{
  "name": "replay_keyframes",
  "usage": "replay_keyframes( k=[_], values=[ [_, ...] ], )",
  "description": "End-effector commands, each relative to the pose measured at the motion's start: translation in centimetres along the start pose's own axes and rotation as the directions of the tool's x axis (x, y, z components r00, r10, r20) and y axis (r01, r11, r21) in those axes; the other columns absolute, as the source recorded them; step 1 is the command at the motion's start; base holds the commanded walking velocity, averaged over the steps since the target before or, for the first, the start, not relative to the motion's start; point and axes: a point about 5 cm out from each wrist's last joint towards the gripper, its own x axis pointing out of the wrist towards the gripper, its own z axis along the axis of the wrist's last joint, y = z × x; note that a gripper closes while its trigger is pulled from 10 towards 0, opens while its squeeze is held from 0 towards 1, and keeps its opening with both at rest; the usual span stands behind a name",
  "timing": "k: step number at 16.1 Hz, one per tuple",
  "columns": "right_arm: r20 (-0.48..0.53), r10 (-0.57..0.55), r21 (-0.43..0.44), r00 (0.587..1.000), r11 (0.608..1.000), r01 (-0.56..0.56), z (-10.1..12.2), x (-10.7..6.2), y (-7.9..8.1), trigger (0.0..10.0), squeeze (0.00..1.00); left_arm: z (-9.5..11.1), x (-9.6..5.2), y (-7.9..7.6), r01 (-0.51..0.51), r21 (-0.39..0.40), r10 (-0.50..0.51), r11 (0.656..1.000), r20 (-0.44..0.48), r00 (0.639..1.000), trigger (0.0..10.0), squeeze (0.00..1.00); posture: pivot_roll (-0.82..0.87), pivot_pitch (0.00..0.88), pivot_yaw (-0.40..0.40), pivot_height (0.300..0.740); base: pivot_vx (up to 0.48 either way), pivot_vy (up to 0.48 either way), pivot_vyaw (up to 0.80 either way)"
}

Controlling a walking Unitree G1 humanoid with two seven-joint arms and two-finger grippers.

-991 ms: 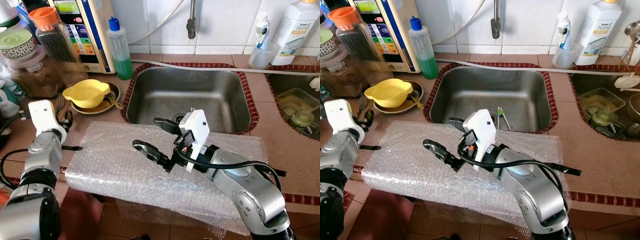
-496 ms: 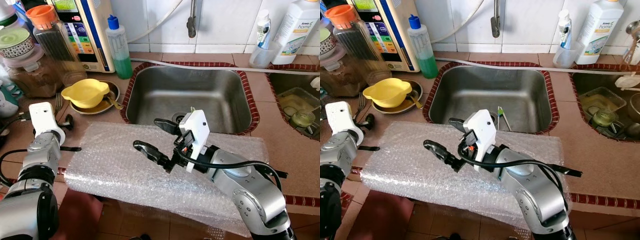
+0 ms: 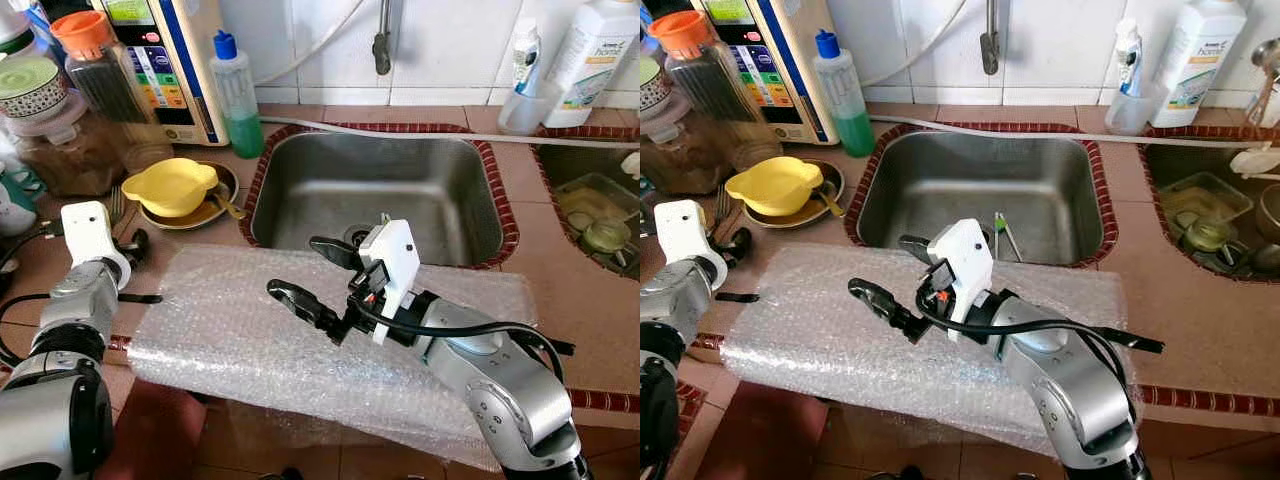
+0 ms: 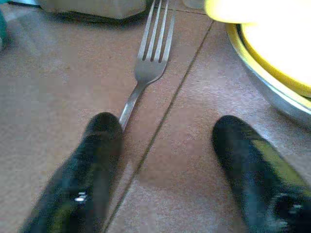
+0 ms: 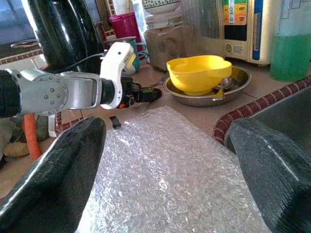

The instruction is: Kitchen organization

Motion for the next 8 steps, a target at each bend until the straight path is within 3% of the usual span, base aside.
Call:
replay_keyframes(
  k=[1, 8],
  values=[
    [0.015, 0.026, -0.010, 1.000, 1.000, -0.025, 0.4, 0.0, 0.6, 10.0, 0.79, -2.6, -0.4, 0.9, 0.000, 0.008, 0.001, 1.000, -0.123, 0.992, 0.0, 0.00, -0.26, 0.152, 0.114, 0.740, 0.000, 0.000, 0.00],
    [0.010, 0.025, -0.017, 1.000, 1.000, -0.025, 0.3, 0.1, 0.5, 10.0, 0.79, -3.9, -0.8, 1.6, 0.028, -0.016, -0.030, 0.999, -0.175, 0.984, 0.0, 0.00, -0.25, 0.156, 0.116, 0.740, 0.000, 0.000, 0.00]
  ],
)
